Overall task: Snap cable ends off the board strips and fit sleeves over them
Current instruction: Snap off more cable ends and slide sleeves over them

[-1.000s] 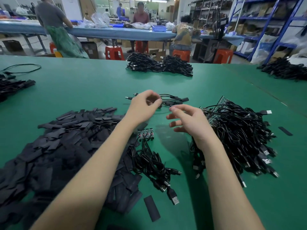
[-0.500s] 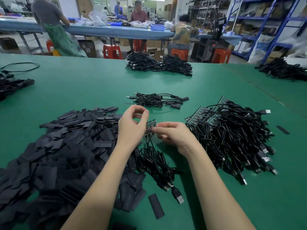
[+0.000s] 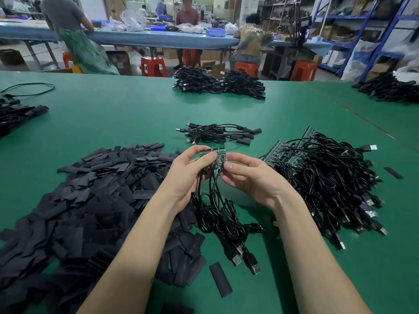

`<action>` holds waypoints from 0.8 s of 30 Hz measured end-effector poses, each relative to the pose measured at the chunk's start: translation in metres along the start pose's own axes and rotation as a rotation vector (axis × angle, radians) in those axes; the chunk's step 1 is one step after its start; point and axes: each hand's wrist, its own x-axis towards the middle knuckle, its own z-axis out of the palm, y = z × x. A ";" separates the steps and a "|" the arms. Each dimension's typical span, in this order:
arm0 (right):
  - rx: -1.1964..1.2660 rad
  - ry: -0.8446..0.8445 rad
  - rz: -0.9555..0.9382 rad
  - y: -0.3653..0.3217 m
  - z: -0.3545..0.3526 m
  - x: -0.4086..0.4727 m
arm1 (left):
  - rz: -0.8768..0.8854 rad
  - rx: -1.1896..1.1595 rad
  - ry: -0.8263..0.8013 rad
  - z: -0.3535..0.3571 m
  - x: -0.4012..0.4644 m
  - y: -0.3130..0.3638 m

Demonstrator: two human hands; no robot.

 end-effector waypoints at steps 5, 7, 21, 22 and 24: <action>-0.128 0.022 -0.028 -0.012 0.004 -0.004 | 0.010 0.084 -0.011 0.002 -0.002 0.003; -0.167 0.056 -0.071 -0.014 0.008 -0.003 | 0.007 0.089 -0.031 0.002 -0.003 0.003; -0.149 0.023 -0.150 -0.008 0.013 0.001 | 0.011 0.092 -0.098 -0.001 -0.006 0.012; -0.141 0.021 -0.149 -0.008 0.013 0.001 | 0.008 0.096 -0.105 -0.001 -0.006 0.013; -0.124 0.008 -0.143 -0.008 0.014 0.001 | -0.009 0.099 -0.114 -0.002 -0.007 0.014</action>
